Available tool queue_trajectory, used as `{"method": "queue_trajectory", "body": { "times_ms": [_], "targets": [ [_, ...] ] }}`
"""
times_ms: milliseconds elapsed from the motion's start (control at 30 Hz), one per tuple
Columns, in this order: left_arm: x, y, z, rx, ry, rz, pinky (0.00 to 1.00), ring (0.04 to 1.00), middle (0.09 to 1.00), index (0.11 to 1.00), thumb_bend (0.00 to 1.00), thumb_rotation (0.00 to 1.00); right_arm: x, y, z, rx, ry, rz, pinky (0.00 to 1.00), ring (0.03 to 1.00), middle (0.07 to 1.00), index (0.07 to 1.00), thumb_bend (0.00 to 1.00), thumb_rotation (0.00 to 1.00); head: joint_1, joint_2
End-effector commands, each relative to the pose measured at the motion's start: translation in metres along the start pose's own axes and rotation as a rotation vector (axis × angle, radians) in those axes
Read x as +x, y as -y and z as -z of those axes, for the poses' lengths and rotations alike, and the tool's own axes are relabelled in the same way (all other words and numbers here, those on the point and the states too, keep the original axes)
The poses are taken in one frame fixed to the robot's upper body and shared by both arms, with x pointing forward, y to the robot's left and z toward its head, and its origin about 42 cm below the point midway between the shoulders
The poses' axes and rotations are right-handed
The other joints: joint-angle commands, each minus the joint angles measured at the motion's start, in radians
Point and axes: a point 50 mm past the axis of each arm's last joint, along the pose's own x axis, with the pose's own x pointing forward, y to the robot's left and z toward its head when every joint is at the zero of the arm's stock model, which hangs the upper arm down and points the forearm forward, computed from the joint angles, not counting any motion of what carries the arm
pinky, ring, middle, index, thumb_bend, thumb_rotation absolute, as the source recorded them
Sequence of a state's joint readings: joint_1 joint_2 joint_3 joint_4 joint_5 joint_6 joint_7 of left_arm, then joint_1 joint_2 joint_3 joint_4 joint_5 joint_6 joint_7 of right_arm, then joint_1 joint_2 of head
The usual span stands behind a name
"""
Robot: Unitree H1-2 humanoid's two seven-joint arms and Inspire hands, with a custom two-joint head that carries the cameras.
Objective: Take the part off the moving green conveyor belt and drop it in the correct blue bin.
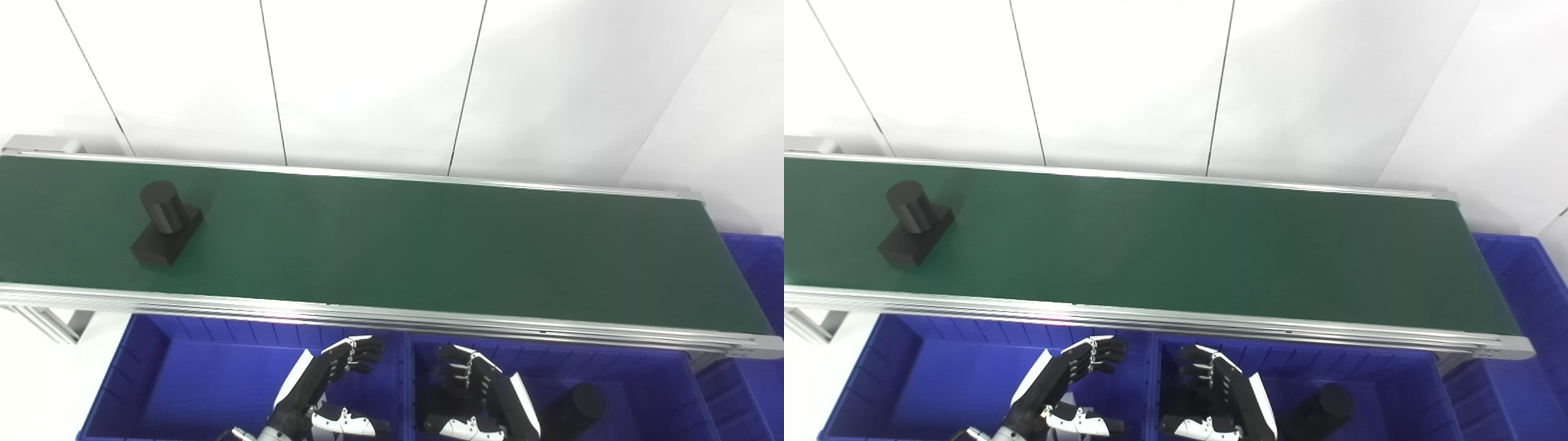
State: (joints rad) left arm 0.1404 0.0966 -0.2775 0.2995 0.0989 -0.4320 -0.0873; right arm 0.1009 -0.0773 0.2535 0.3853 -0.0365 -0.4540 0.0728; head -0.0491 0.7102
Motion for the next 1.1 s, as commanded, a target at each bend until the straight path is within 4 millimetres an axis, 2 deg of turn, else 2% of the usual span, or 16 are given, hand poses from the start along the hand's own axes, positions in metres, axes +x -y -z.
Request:
{"method": "queue_trajectory", "body": {
  "times_ms": [0,233,433,767,1000,1067],
  "targets": [
    [0.004,-0.002,-0.008,0.018,0.057,-0.004,0.70,0.744,0.774,0.757,0.92,0.16,0.007,0.000,-0.008,-0.003,0.043,-0.002,0.62,0.693,0.772,0.729,0.90,0.21,0.001,0.001],
    [0.004,-0.003,-0.007,0.021,0.055,-0.004,0.70,0.744,0.773,0.753,0.92,0.15,0.007,0.000,-0.006,-0.003,0.036,-0.001,0.62,0.694,0.772,0.728,0.90,0.22,0.005,-0.006],
    [0.004,0.001,-0.003,0.023,0.040,-0.001,0.69,0.743,0.775,0.749,0.92,0.15,0.005,0.002,-0.002,-0.008,0.021,-0.002,0.62,0.699,0.772,0.733,0.89,0.21,0.040,-0.038],
    [0.011,0.019,0.006,0.031,0.006,0.002,0.69,0.737,0.766,0.745,0.92,0.13,0.000,0.020,0.014,0.024,-0.040,-0.001,0.64,0.709,0.774,0.737,0.90,0.21,0.215,-0.122],
    [0.017,0.029,0.014,0.045,-0.019,0.009,0.68,0.736,0.763,0.739,0.92,0.10,-0.003,0.030,0.023,0.052,-0.072,0.002,0.64,0.706,0.774,0.732,0.92,0.23,0.256,-0.170],
    [0.018,0.031,0.015,0.053,-0.022,0.011,0.68,0.735,0.763,0.740,0.92,0.11,-0.003,0.031,0.024,0.058,-0.076,0.001,0.64,0.707,0.775,0.730,0.92,0.22,0.264,-0.173]
  ]
}}
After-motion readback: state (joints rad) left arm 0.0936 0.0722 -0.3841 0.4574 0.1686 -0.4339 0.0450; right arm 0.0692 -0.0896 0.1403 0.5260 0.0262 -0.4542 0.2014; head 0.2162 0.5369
